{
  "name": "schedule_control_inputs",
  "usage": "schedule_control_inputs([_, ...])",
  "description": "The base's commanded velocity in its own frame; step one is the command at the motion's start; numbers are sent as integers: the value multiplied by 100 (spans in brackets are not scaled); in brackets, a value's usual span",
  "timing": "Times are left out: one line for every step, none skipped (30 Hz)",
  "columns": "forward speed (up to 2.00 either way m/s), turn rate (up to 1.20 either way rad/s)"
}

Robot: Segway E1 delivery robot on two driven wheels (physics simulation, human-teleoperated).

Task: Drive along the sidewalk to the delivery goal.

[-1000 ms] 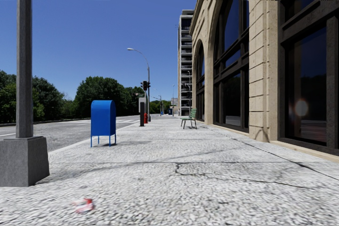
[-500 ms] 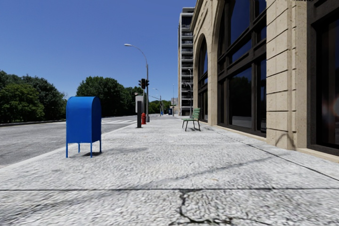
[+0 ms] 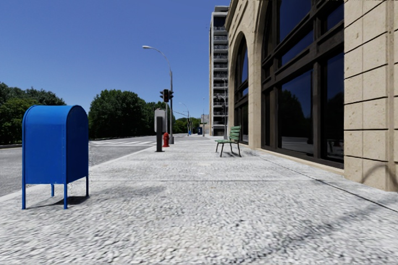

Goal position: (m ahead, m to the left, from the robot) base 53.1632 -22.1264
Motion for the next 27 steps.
schedule_control_inputs([200, 0])
schedule_control_inputs([200, 0])
schedule_control_inputs([200, 0])
schedule_control_inputs([200, 0])
schedule_control_inputs([200, 0])
schedule_control_inputs([200, 0])
schedule_control_inputs([200, 0])
schedule_control_inputs([200, 0])
schedule_control_inputs([200, 0])
schedule_control_inputs([200, 0])
schedule_control_inputs([200, 0])
schedule_control_inputs([200, 0])
schedule_control_inputs([200, 0])
schedule_control_inputs([200, 0])
schedule_control_inputs([200, 0])
schedule_control_inputs([200, 0])
schedule_control_inputs([200, 0])
schedule_control_inputs([200, 0])
schedule_control_inputs([200, 0])
schedule_control_inputs([200, 0])
schedule_control_inputs([200, 0])
schedule_control_inputs([200, 0])
schedule_control_inputs([200, 0])
schedule_control_inputs([200, 0])
schedule_control_inputs([200, 0])
schedule_control_inputs([200, 0])
schedule_control_inputs([200, 0])
